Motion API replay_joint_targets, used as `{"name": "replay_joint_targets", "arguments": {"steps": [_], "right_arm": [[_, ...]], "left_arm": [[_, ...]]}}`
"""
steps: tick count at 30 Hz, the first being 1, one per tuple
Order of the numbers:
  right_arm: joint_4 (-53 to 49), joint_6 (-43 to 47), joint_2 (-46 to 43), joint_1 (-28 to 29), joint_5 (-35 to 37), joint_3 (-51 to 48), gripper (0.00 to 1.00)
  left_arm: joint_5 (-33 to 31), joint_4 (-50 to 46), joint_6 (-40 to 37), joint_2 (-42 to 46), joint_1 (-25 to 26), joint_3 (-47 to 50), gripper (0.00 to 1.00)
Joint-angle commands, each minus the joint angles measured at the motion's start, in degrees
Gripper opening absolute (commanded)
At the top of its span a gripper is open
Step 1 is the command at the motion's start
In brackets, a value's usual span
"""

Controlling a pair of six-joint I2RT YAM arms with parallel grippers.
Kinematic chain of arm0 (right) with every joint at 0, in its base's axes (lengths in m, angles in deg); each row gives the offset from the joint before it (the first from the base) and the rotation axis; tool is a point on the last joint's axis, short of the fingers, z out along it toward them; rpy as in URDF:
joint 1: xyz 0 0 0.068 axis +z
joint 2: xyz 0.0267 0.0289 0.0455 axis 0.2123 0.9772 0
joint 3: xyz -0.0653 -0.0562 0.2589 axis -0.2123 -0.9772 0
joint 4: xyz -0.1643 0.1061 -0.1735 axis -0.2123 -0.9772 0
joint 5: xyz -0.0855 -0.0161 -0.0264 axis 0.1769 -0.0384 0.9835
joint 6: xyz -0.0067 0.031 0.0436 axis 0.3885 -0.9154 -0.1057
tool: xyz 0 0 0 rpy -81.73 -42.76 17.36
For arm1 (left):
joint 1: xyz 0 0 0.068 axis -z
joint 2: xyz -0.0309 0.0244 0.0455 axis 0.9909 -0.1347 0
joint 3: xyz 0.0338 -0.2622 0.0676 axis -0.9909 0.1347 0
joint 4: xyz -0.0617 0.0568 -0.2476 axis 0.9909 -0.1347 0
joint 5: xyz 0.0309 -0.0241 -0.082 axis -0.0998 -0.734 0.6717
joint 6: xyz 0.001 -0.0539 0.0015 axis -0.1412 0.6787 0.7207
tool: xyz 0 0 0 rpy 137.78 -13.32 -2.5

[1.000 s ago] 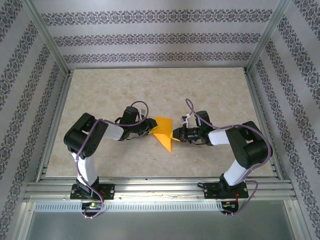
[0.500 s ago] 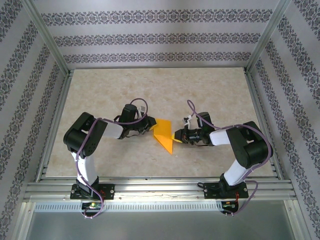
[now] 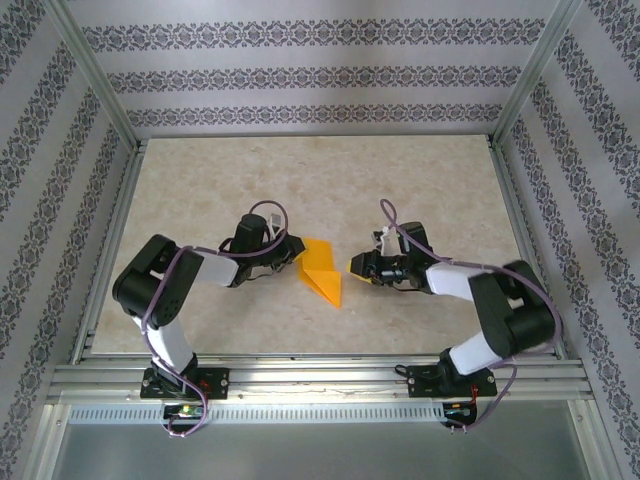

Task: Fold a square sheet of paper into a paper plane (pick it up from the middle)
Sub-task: Fourth fold the wing at the center of the table.

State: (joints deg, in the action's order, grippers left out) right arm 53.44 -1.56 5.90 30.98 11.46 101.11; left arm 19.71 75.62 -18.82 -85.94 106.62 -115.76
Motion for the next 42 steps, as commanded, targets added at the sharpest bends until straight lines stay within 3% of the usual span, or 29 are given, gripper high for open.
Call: {"name": "replay_joint_targets", "arguments": {"steps": [1,8,11,15,17,18,19,25,28,30,35,39,42], "right_arm": [[-8.13,9.65,-8.78,4.65,15.73,-0.24,0.37],[-0.17,28.23,-21.5,23.13,47.59,-8.98,0.43],[3.34,32.5,-22.85,26.25,50.89,-12.38,0.46],[9.26,28.27,-25.17,25.87,53.6,-16.08,0.49],[9.73,23.93,-27.67,24.99,55.63,-16.97,0.69],[8.66,22.37,-29.53,24.2,55.56,-17.23,0.86],[9.3,21.8,-31.38,23.07,53.7,-18.0,0.98],[7.49,15.99,-40.47,14.56,43.83,-20.62,0.98],[6.18,19.84,-40.1,14.04,37.19,-20.17,0.89],[4.89,22.97,-38.89,17.67,39.0,-19.47,0.83],[7.63,33.44,-32.79,31.64,52.61,-18.2,0.71],[10.09,39.4,-25.08,37.18,58.16,-15.48,0.57],[12.75,43.19,-19.54,40.33,61.05,-13.79,0.53]], "left_arm": [[-7.26,-2.87,-0.08,4.7,0.66,1.22,0.0],[-15.39,-7.31,1.81,10.51,2.13,3.88,0.0],[-16.47,-7.95,2.09,11.64,2.71,4.51,0.0],[-15.71,-7.31,2.38,11.82,2.88,5.08,0.0],[-15.62,-7.33,2.37,11.93,2.87,5.34,0.0],[-15.56,-7.14,2.42,12.07,2.84,5.51,0.0],[-15.63,-7.13,2.52,12.17,2.83,5.69,0.0],[-15.74,-8.34,2.09,12.64,2.85,5.6,0.0],[-15.29,-9.67,2.0,12.77,2.82,4.88,0.0],[-14.97,-10.61,1.6,12.86,2.84,4.31,0.0],[-15.32,-10.42,1.96,13.3,2.83,4.65,0.0],[-15.83,-10.13,1.94,13.92,2.85,4.85,0.0],[-15.88,-9.96,2.09,14.11,2.84,4.91,0.0]]}}
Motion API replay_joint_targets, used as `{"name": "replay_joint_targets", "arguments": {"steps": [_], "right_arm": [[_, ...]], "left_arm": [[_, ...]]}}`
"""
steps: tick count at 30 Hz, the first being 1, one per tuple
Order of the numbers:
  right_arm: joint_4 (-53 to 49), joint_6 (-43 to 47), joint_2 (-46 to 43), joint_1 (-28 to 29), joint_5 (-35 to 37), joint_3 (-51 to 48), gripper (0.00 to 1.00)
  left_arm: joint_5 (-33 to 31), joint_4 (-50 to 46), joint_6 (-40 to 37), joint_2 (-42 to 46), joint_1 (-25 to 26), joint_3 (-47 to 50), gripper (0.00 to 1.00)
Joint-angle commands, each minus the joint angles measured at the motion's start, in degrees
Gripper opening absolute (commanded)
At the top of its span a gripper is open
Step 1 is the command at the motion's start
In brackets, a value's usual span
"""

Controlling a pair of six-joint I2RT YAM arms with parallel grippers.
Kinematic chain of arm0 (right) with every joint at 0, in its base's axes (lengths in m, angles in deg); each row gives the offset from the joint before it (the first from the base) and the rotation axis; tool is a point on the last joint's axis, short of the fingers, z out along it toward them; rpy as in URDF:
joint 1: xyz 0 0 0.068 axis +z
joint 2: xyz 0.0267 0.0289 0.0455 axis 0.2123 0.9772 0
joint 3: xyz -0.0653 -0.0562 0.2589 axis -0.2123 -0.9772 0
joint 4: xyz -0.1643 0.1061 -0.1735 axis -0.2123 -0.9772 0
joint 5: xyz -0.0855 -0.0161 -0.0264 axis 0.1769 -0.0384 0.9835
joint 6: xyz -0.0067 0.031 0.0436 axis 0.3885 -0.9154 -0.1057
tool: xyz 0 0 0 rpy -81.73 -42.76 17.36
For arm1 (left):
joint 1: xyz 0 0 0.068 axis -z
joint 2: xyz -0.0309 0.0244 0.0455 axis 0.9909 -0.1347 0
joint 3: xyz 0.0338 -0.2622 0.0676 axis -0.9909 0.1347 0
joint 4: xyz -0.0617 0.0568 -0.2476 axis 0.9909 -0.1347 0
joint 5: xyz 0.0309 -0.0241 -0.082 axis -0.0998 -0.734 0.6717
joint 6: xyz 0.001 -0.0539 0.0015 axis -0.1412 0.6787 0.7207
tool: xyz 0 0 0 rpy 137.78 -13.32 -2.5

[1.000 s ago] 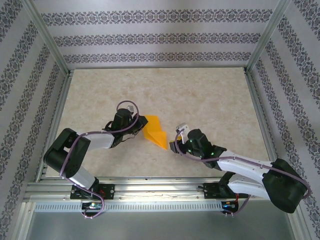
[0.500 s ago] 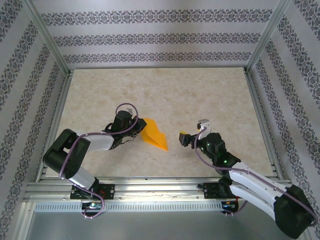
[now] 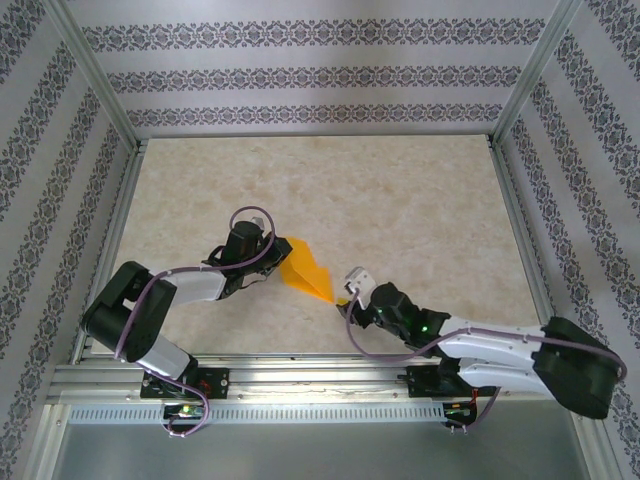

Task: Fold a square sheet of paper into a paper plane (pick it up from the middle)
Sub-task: Fourth fold the wing at the center of the table.

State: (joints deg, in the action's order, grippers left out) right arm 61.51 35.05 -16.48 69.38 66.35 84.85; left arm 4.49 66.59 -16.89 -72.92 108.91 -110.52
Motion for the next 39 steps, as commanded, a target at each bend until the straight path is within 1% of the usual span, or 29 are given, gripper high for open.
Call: {"name": "replay_joint_targets", "arguments": {"steps": [1,4,8,10,12,17,19,23,26,31,39], "right_arm": [[6.02,7.78,4.62,2.79,7.1,2.97,0.51],[7.18,8.87,9.16,4.0,8.35,5.33,0.48],[10.55,9.01,14.18,4.29,7.38,6.1,0.44],[12.75,9.56,16.23,4.36,7.38,8.07,0.47],[13.7,10.43,18.21,4.34,6.68,8.71,0.47],[17.81,12.67,23.62,4.39,4.95,9.47,0.44],[18.14,12.94,25.24,4.2,3.33,10.12,0.39],[19.22,12.04,28.82,4.13,3.22,11.41,0.4],[20.85,11.86,31.63,3.83,4.86,12.08,0.38],[23.12,11.22,34.16,2.81,3.67,12.45,0.32],[25.05,10.45,35.02,2.46,4.37,11.4,0.24]], "left_arm": [[-0.65,-1.13,0.04,1.16,0.53,-0.34,0.0],[-0.38,-1.65,-0.57,1.13,0.57,-0.6,0.0],[-0.36,-1.8,-0.81,1.16,0.55,-0.56,0.0],[-0.36,-1.75,-0.69,1.17,0.52,-0.58,0.0],[-0.21,-1.84,-0.75,1.19,0.52,-0.67,0.0],[-0.2,-2.84,-1.31,1.41,0.57,-1.13,0.0],[-0.12,-3.14,-1.4,1.27,0.51,-1.37,0.0],[0.11,-3.3,-1.24,1.52,0.57,-1.48,0.0],[0.14,-3.41,-1.13,1.82,0.55,-1.39,0.0],[0.26,-3.23,-0.69,2.03,0.51,-0.94,0.0],[0.3,-3.21,-0.55,2.14,0.6,-0.86,0.0]]}}
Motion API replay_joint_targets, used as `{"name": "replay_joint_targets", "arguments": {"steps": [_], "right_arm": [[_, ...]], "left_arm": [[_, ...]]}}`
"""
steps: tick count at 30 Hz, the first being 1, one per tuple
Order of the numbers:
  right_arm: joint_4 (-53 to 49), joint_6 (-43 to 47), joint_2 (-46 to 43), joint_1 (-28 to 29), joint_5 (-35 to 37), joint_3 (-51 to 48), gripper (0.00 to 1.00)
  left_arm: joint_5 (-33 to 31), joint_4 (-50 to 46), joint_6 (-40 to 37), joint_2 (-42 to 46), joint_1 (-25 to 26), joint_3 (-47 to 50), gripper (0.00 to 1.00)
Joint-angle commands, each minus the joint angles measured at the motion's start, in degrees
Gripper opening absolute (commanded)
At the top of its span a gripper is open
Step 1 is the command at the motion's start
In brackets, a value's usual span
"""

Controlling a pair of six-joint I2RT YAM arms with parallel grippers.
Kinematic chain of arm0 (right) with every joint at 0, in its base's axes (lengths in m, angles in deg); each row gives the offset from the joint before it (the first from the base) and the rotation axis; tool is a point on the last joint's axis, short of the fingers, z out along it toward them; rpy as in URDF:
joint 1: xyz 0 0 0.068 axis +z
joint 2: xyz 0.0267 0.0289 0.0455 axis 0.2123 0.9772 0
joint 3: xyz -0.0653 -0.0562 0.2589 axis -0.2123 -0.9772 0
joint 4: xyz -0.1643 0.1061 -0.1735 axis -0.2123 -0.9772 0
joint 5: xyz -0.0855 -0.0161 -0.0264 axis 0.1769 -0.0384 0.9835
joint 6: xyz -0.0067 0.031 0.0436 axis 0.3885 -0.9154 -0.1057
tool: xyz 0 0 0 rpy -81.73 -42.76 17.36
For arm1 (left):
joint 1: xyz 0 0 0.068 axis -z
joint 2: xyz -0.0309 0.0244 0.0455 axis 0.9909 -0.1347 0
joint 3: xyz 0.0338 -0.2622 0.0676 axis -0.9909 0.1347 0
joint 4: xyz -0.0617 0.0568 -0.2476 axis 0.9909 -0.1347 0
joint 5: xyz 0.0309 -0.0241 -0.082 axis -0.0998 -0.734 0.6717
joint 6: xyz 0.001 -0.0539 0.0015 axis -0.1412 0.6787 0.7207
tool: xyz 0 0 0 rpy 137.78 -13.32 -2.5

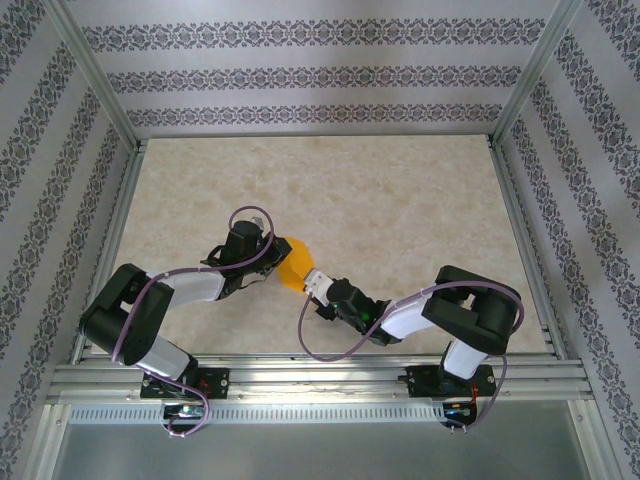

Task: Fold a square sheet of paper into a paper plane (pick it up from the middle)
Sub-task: Fourth fold the wing at the center of the table.

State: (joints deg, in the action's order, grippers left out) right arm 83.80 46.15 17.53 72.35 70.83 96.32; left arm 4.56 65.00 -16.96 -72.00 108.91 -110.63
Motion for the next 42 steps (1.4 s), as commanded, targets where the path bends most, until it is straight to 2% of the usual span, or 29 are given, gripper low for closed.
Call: {"name": "replay_joint_targets", "arguments": {"steps": [1,19,42], "right_arm": [[2.92,-0.89,1.0,-0.61,-0.33,-0.11,0.22],[6.26,-3.77,1.66,-1.59,-1.62,-1.73,0.12],[6.22,-7.69,-1.08,-1.96,-4.04,-2.64,0.16]], "left_arm": [[0.17,-1.79,-0.44,1.2,0.5,-0.84,0.0],[-0.27,-1.2,0.24,1.17,0.51,-0.48,0.0],[-2.38,-3.63,1.05,1.85,0.52,-0.11,0.0]]}}
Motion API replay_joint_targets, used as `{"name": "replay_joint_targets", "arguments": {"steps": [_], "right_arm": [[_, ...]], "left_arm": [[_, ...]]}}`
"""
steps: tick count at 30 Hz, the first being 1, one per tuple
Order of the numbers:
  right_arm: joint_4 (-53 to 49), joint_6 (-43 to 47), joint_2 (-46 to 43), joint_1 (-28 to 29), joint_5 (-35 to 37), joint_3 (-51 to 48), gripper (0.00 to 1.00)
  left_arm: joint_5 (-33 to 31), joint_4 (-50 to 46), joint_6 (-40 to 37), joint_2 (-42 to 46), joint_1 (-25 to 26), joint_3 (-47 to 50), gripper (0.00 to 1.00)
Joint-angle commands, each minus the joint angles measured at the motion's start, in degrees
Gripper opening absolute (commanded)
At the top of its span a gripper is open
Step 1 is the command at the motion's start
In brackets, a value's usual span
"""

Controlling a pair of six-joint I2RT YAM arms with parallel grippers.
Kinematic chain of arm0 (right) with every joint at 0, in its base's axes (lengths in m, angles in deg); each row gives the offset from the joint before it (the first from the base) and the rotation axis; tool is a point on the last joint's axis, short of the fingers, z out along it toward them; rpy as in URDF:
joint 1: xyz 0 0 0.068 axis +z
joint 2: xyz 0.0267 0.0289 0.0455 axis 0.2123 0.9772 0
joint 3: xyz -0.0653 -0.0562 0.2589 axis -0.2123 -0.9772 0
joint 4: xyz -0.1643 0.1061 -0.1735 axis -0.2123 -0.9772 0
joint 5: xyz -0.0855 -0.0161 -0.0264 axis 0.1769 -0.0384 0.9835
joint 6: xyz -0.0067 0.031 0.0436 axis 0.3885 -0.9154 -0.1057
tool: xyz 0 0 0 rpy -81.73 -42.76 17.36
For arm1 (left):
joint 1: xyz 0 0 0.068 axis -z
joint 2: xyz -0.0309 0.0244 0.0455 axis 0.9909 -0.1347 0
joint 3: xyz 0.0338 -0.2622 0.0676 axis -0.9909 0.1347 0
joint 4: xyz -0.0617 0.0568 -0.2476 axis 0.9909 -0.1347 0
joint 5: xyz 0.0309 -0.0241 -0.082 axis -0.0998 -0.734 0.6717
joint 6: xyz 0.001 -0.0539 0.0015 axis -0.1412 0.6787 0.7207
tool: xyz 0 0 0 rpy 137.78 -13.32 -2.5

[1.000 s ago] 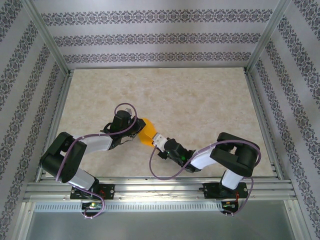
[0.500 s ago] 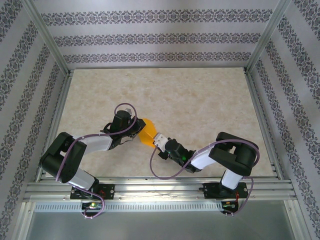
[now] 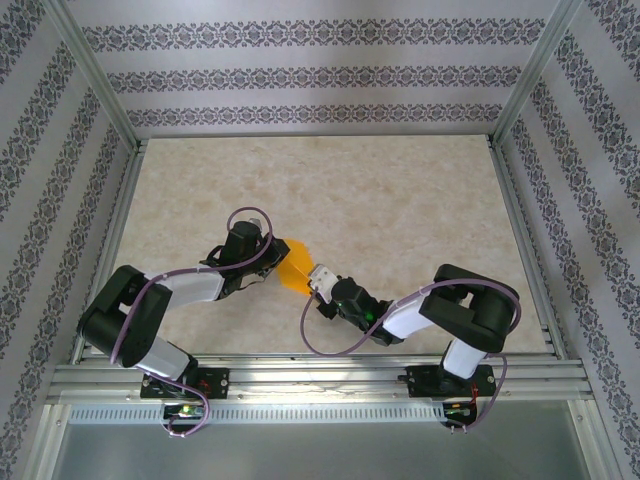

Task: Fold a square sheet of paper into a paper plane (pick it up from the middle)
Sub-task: Fourth fold the wing at the center of the table.

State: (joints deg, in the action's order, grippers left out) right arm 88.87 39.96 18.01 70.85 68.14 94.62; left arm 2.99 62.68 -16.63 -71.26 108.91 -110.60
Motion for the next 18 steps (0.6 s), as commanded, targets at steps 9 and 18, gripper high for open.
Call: {"name": "replay_joint_targets", "arguments": {"steps": [9,18], "right_arm": [[1.28,-2.77,-1.33,-0.4,-1.36,-1.95,0.16],[1.75,-3.78,-2.11,-0.43,-2.51,-2.7,0.14]], "left_arm": [[-0.61,-0.94,0.89,0.73,0.51,-0.44,0.0],[-0.68,-0.8,0.81,0.65,0.53,-0.15,0.0]]}}
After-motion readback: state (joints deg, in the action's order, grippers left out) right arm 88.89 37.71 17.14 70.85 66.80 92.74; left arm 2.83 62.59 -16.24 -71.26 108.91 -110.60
